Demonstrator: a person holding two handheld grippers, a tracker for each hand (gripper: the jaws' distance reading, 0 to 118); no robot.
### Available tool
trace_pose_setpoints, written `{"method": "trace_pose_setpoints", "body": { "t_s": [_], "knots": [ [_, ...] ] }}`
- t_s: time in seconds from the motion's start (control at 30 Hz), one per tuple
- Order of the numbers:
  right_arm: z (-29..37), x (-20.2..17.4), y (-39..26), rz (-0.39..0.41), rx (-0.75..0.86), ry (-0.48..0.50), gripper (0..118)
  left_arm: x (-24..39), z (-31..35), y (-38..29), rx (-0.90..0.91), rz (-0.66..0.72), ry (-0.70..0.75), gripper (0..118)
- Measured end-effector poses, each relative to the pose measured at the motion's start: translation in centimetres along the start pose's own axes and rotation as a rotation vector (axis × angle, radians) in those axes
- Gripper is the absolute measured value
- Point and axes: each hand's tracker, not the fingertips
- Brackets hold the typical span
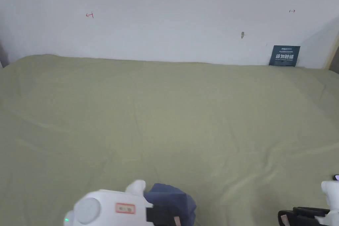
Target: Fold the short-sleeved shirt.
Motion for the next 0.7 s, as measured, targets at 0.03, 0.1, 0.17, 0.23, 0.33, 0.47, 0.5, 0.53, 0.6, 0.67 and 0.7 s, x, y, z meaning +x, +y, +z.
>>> {"method": "trace_pose_setpoints", "body": {
  "t_s": [0.03,0.1,0.17,0.23,0.33,0.47,0.5,0.53,0.6,0.67,0.7],
  "knots": [
    [-0.3,-0.4,0.1,-0.001,0.003,0.013,0,-1.0,-1.8,-0.2,0.014,0.066,0.073,0],
    [-0.9,-1.2,0.3,0.003,0.003,0.046,0,-3.7,-4.3,-0.8,0.049,0.211,0.051,0],
    [-1.4,-2.2,0.4,0.021,-0.003,0.072,0,-4.5,-4.4,-1.1,0.143,0.28,-0.074,0],
    [-2.1,-3.2,0.5,0.051,-0.023,0.104,0,-2.9,-3.6,-0.4,0.087,0.197,0.022,0],
    [-3.9,-4.4,0.9,0.071,-0.053,0.16,0,-1.1,0.5,0.6,0.058,0.191,-0.003,0],
    [-8.4,-5.6,1.3,0.027,-0.073,0.314,0,-0.9,9.3,2.2,0.192,0.042,-0.027,1],
    [-9.8,-6.1,1.5,0.008,-0.095,0.358,0,-1.7,11.3,2.3,0.216,0.016,0.009,3],
    [-11.3,-6.6,1.6,-0.007,-0.115,0.399,0,-1.7,13.1,2.1,0.229,-0.004,0.032,5],
    [-14.6,-7.7,1.9,-0.039,-0.141,0.466,0,-3.4,15.7,1.6,0.236,-0.024,0.086,6],
    [-18.0,-8.2,2.1,-0.085,-0.174,0.541,0,-5.4,17.0,1.2,0.243,0.014,0.099,19],
    [-19.7,-8.1,2.1,-0.116,-0.202,0.584,0,-6.5,17.3,0.9,0.248,0.028,0.097,26]
  ]
}}
